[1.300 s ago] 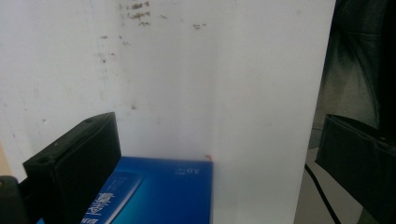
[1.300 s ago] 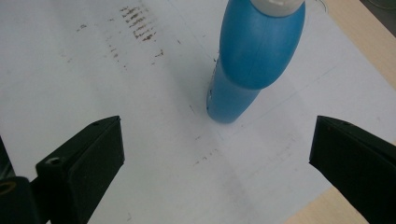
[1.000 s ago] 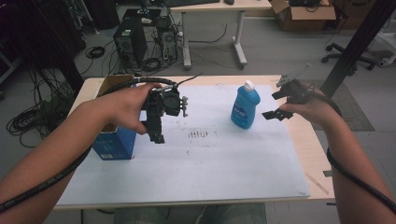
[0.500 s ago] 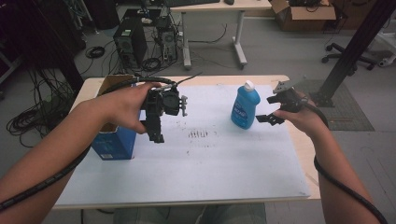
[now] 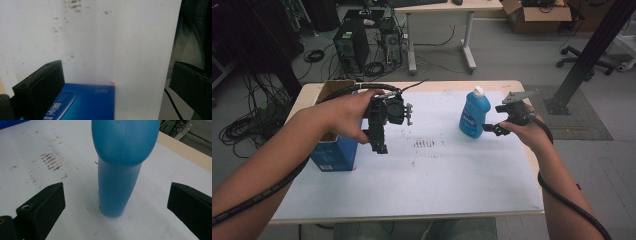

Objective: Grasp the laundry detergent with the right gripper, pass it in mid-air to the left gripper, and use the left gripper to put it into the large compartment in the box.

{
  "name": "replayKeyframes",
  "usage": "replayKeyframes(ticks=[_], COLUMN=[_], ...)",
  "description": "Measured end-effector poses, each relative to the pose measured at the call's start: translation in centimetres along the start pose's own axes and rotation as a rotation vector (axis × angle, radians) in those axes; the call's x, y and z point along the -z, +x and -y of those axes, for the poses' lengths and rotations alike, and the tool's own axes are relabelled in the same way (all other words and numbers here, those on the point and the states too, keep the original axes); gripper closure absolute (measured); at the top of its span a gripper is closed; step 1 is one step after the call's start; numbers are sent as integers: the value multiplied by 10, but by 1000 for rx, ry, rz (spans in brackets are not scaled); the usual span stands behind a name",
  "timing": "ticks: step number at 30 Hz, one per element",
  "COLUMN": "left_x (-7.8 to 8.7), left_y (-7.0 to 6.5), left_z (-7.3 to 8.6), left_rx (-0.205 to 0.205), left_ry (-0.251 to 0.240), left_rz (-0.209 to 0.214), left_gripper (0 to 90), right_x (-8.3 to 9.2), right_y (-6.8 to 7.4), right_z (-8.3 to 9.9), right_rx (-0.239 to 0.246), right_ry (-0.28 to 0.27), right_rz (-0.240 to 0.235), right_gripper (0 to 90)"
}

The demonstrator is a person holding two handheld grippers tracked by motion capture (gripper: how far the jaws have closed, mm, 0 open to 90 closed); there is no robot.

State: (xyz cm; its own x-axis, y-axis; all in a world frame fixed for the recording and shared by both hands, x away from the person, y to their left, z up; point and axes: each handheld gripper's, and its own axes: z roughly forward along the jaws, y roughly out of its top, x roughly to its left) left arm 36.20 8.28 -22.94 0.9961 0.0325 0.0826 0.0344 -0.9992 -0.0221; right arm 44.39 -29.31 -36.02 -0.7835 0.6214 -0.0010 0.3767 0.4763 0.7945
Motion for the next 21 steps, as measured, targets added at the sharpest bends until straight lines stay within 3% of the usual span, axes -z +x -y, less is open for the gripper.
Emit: replayKeyframes(ticks=[5,21], left_x=[0,-1], left_y=[0,-1], left_z=[-1,-4], left_rx=[3,-7], left_ry=[-1,-10], left_rz=[2,6], left_gripper=[2,2], right_x=[-8,-36], right_y=[0,1], right_z=[5,18], right_rx=[-23,-69], right_ry=[-23,-66], right_rz=[15,0], right_gripper=[8,12])
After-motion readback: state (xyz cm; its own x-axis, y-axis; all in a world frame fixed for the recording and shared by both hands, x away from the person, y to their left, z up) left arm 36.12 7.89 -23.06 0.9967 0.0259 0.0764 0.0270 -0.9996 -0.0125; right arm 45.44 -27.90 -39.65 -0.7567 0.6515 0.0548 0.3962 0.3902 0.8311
